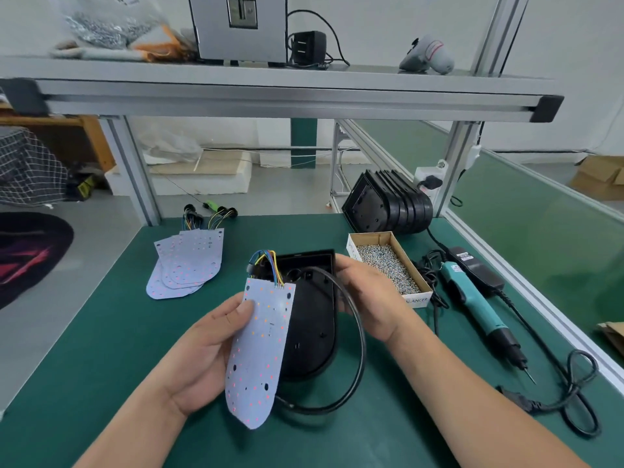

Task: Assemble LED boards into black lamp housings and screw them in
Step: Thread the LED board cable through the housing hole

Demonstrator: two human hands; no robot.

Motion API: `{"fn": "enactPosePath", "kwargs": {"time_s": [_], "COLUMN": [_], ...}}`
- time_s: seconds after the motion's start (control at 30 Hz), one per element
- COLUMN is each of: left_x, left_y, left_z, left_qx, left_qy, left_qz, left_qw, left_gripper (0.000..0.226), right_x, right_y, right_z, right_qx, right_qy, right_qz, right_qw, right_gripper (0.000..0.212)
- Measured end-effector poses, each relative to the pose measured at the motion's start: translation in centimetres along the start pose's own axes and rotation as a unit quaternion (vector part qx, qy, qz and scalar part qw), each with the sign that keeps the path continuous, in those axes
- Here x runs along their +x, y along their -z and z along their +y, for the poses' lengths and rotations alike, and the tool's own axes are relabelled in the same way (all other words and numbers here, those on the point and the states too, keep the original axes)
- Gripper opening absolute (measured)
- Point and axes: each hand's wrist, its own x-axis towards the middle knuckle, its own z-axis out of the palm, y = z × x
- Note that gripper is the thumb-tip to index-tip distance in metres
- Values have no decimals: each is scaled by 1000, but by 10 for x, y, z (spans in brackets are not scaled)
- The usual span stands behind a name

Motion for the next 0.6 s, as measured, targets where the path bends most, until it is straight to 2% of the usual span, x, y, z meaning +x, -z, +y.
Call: {"fn": "enactPosePath", "kwargs": {"time_s": [0.07,0.13,0.2,0.3,0.37,0.4,0.43,0.53,0.6], "left_x": [0,0,0,-1,-1,-2,-2,-3,-4], "left_y": [0,0,-2,-7,-9,-9,-9,-7,-6], "left_z": [-1,-1,-1,-2,-3,-3,-4,-4,-2], "left_qx": [-7,-20,-22,-20,-23,-21,-18,-20,-36], "left_qy": [-3,-2,-1,3,2,-2,-7,-27,-40], "left_qz": [12,21,17,10,6,4,1,-9,-4], "left_qw": [1000,1000,1000,1000,1000,1000,1000,999,999], "left_gripper": [41,42,42,41,41,40,41,58,70], "right_x": [0,-2,-6,-3,-5,-7,-9,-24,-23], "right_y": [-7,-10,-12,-20,-23,-22,-22,-27,-29], "right_z": [6,8,10,9,0,-3,-6,-13,-8], "right_qx": [17,48,31,-93,-224,-255,-256,-226,-311], "right_qy": [15,41,59,74,101,113,120,115,103], "right_qz": [-26,-66,-82,-16,23,24,16,-18,-19], "right_qw": [999,996,994,993,969,960,959,967,945], "right_gripper": [55,45,41,33,40,29,18,8,13]}}
